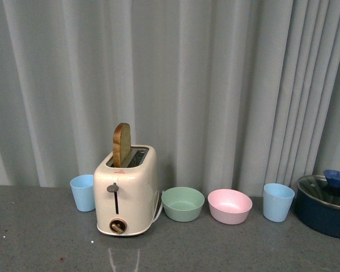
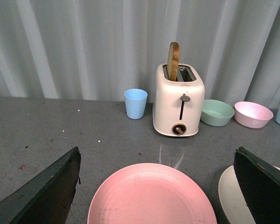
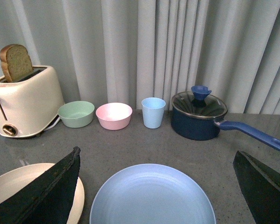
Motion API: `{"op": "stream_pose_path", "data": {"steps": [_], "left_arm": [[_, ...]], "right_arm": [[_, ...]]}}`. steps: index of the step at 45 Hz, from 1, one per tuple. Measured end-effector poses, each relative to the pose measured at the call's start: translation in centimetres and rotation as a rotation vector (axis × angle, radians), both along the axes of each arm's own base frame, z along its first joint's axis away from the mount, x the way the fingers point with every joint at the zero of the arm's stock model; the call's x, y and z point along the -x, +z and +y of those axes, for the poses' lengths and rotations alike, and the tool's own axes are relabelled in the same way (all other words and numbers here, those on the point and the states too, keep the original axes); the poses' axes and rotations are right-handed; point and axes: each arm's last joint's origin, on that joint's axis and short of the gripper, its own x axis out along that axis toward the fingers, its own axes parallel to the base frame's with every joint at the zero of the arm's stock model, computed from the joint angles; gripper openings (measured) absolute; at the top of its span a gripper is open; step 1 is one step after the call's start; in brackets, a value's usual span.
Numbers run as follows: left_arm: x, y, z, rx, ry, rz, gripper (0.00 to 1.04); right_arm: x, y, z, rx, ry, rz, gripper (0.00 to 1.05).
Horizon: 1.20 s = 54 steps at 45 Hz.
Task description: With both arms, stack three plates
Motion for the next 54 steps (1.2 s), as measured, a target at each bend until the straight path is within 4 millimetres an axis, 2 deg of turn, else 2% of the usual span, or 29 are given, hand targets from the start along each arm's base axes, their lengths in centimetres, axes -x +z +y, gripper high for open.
{"op": "stream_pose_path", "data": {"steps": [54], "left_arm": [[0.0,0.0,0.0,0.0,0.0,0.0,0.98]], "right_arm": [[0.0,0.0,0.0,0.0,0.0,0.0,0.97]]}}
